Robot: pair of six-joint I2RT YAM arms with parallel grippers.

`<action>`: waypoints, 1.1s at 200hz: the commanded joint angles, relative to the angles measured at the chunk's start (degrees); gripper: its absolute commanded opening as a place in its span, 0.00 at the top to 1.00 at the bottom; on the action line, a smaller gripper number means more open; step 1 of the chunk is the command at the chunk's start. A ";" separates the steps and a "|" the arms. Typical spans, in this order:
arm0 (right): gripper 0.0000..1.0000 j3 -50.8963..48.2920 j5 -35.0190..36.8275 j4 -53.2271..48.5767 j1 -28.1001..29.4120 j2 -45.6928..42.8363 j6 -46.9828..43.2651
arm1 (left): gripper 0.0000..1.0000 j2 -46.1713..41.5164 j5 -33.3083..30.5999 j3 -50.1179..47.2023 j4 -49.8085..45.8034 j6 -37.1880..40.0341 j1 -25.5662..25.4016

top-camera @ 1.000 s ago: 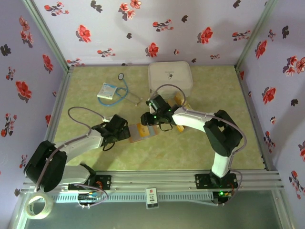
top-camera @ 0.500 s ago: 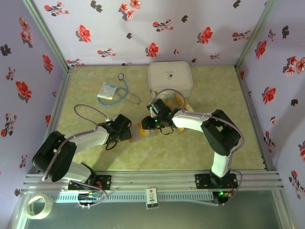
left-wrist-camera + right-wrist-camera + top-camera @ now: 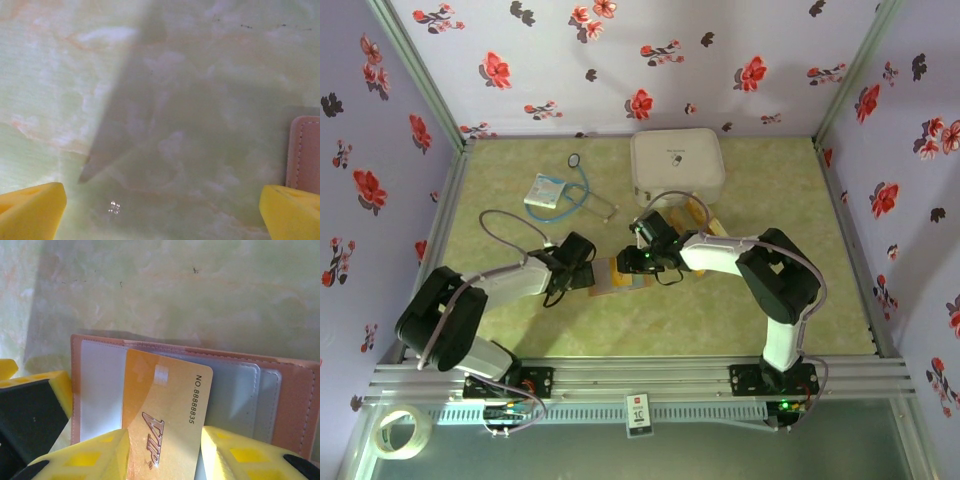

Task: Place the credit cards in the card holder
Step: Rotate the card holder at the center of the table.

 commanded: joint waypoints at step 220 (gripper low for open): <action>0.60 -7.78 -3.28 9.82 -3.65 -6.18 7.78 | 0.00 0.07 6.36 7.14 3.80 3.09 -4.97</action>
